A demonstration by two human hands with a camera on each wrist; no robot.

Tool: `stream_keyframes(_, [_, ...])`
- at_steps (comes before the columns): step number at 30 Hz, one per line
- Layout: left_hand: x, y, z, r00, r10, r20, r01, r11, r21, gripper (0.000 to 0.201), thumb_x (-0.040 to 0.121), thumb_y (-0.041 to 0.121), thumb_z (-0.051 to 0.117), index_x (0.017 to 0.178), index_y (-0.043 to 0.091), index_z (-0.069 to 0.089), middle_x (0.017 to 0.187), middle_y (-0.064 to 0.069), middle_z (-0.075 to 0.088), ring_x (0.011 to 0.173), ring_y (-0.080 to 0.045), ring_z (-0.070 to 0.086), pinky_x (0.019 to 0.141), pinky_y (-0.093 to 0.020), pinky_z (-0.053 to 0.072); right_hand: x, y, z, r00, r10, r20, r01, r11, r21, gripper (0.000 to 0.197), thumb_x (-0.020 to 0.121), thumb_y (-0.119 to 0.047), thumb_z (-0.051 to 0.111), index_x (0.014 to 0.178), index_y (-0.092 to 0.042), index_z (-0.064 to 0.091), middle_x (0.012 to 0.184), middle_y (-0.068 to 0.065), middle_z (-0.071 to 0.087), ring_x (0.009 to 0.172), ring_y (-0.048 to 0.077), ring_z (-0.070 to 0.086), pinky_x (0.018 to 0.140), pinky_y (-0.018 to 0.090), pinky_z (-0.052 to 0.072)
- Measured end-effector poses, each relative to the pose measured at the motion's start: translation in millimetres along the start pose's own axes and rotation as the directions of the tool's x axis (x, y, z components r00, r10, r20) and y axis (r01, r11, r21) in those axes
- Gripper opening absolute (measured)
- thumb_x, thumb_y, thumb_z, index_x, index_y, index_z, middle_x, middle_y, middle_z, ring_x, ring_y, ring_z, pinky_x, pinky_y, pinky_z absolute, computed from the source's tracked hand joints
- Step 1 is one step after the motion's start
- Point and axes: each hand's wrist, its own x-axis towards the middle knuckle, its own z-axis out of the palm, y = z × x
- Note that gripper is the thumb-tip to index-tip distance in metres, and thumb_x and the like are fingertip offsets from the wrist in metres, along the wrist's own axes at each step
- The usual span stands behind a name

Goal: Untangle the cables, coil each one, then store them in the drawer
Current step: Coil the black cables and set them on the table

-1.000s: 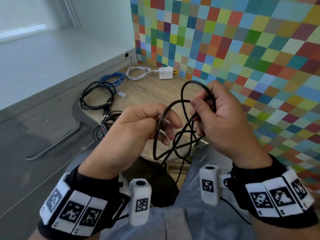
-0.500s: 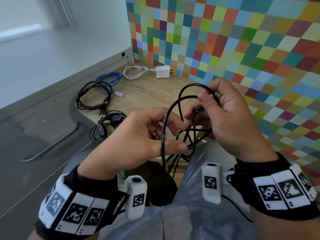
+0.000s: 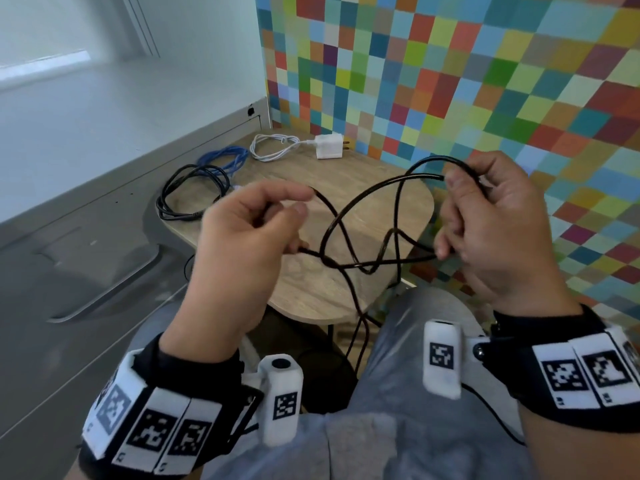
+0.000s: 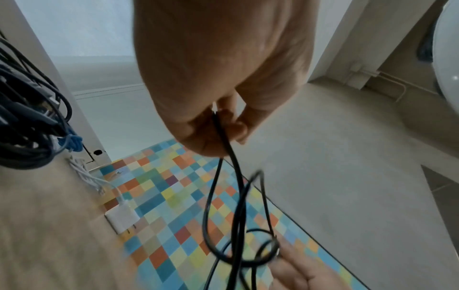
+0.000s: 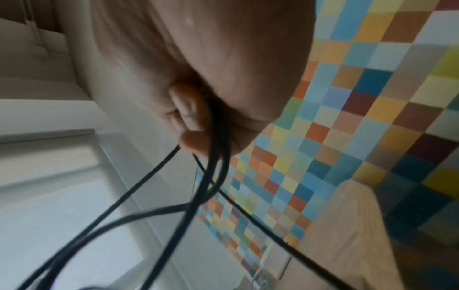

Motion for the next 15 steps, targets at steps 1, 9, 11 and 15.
stream_keyframes(1, [1,2,-2,0.997,0.021,-0.068,-0.024,0.999,-0.042,0.028,0.095,-0.002,0.064,0.086,0.021,0.076,0.069,-0.016,0.050,0.053,-0.012,0.045,0.056,-0.026,0.048,2,2,-5,1.000,0.005,-0.025,-0.005,1.000,0.005,0.017,0.108,-0.012,0.052,0.092,-0.020,0.055,0.050,-0.003,0.038,0.036,0.012,0.029,0.042,0.030,0.039])
stream_keyframes(9, [5,19,-36,0.967,0.118,-0.227,-0.147,0.983,-0.112,0.023,0.085,-0.002,0.063,0.077,0.016,0.072,0.048,0.008,0.045,0.040,-0.008,0.026,0.042,-0.026,0.018,14,11,-39,0.957,0.000,-0.291,-0.017,0.998,-0.057,0.022,0.106,-0.016,0.058,0.086,-0.024,0.064,0.053,-0.004,0.049,0.036,0.012,0.029,0.042,0.025,0.033])
stream_keyframes(11, [6,23,-49,0.990,0.098,-0.100,-0.103,0.994,-0.041,0.016,0.081,0.004,0.067,0.079,0.017,0.075,0.050,0.005,0.042,0.040,-0.009,0.025,0.042,-0.025,0.017,18,10,-50,0.937,0.007,-0.350,-0.027,0.998,-0.051,0.021,0.105,-0.018,0.057,0.087,-0.025,0.063,0.047,-0.012,0.042,0.036,0.012,0.029,0.042,0.025,0.032])
stream_keyframes(15, [5,28,-68,0.979,0.128,0.156,-0.102,0.981,-0.163,0.023,0.075,0.008,0.070,0.092,0.021,0.078,0.074,-0.002,0.065,0.041,-0.006,0.035,0.044,-0.024,0.024,23,14,-57,0.919,0.006,-0.395,-0.036,0.997,-0.068,0.019,0.105,-0.021,0.059,0.087,-0.027,0.062,0.046,-0.010,0.039,0.034,0.012,0.029,0.040,0.025,0.030])
